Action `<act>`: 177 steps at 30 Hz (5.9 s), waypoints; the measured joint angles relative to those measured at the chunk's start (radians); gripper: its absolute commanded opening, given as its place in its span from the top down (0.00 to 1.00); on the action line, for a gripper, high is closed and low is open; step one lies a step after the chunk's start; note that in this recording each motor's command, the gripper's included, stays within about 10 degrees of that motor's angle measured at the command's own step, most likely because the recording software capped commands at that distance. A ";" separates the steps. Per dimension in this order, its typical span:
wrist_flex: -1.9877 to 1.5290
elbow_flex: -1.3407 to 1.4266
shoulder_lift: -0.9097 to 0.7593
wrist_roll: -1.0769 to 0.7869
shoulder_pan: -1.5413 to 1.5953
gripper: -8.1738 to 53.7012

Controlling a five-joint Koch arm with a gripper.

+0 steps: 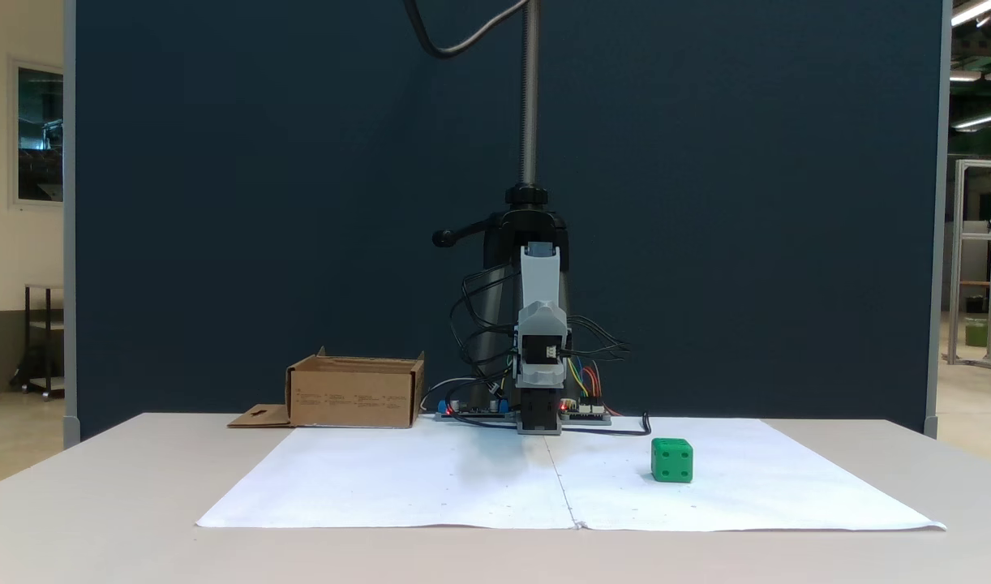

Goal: Grasp a green dice and put it in the bin.

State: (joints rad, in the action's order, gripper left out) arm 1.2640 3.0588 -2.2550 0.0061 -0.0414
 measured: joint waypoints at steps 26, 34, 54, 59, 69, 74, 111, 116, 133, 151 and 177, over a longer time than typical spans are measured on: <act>-1.175 -0.710 0.000 0.000 0.015 0.17; -1.624 -1.078 0.043 0.023 0.020 0.16; -2.456 -1.313 0.285 0.368 0.367 0.16; -2.456 -1.431 0.379 0.382 0.402 0.16; -2.456 -1.509 0.497 0.382 0.413 0.15; -2.461 -1.551 0.568 0.382 0.407 0.15; -2.434 -1.669 0.900 0.592 0.574 0.15; -2.401 -1.669 0.945 0.601 0.574 0.16; -2.293 -1.669 0.982 0.716 0.630 0.19; -2.229 -1.669 1.071 0.719 0.638 0.19; -2.181 -1.669 1.203 0.723 0.669 0.19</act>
State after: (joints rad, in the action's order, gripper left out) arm -0.9173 1.3898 -1.0523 0.7286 0.6274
